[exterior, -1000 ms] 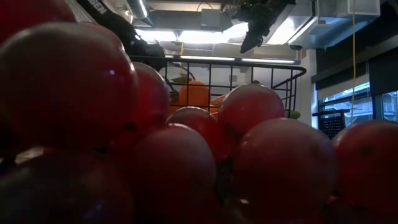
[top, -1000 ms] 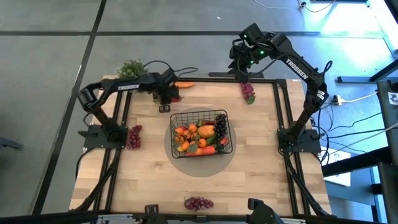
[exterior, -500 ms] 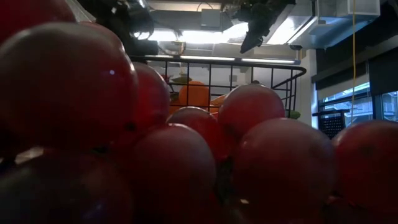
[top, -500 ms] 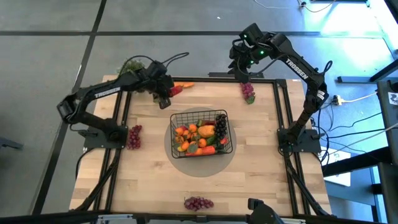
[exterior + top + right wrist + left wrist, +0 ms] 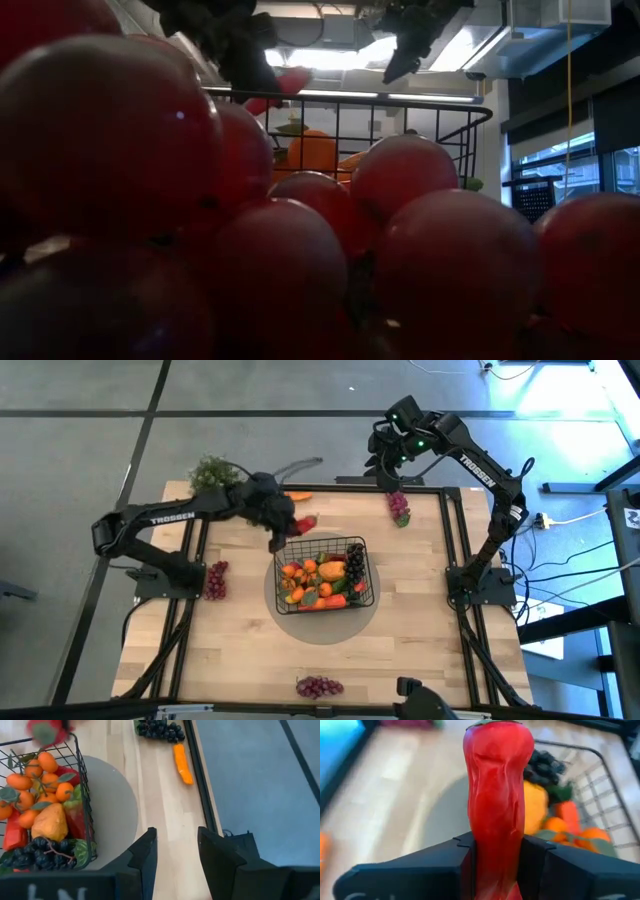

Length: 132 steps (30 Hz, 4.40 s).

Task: Build produce basket
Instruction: Put the red chilli pepper into the basket, then put the yellow pepper into the wire basket

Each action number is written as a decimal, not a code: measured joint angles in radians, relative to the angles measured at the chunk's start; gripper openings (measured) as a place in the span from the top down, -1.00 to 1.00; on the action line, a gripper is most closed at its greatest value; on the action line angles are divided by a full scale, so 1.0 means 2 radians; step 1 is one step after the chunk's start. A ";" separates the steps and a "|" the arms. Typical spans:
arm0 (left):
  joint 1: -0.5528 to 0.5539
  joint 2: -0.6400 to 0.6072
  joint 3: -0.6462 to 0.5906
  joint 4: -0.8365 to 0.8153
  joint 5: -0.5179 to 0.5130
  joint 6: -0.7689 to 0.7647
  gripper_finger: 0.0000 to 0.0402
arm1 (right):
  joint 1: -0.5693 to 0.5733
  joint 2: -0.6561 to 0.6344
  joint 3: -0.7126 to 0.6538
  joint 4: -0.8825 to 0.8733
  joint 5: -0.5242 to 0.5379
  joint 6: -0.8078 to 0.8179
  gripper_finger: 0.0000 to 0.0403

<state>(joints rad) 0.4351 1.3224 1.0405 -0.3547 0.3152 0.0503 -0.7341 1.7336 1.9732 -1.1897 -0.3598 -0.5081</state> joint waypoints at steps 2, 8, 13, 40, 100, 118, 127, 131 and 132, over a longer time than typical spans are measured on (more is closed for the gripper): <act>-0.015 0.006 -0.001 0.008 0.003 -0.017 0.65 | 0.000 0.000 0.000 -0.004 -0.004 -0.013 0.36; -0.056 0.023 0.000 0.061 0.017 -0.025 0.65 | 0.002 0.000 0.000 -0.049 -0.121 -0.088 0.36; -0.082 0.042 0.000 0.088 0.034 -0.023 0.65 | 0.017 -0.001 0.000 -0.080 -0.205 -0.104 0.36; -0.171 0.200 0.000 0.286 0.066 -0.076 0.63 | 0.046 -0.001 0.000 -0.092 -0.209 -0.117 0.36; 0.159 0.100 -0.001 0.029 -0.125 0.165 0.32 | 0.048 -0.002 0.000 -0.075 -0.205 -0.206 0.36; 0.219 0.224 -0.001 0.092 -0.125 0.356 0.33 | 0.048 0.022 0.000 0.004 -0.209 -0.185 0.36; 0.219 0.226 -0.001 0.106 -0.110 0.350 0.33 | 0.048 0.046 0.000 0.010 -0.197 -0.143 0.36; 0.221 0.226 -0.001 0.115 -0.109 0.356 0.33 | 0.048 0.050 0.000 0.011 -0.196 -0.143 0.36; 0.223 0.227 -0.001 0.116 -0.109 0.356 0.33 | 0.048 0.050 0.000 0.011 -0.196 -0.143 0.36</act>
<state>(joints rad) 0.8819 1.7765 1.0393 -0.1229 0.0963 0.7618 -0.6384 1.8332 1.9736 -1.1683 -0.7521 -0.7940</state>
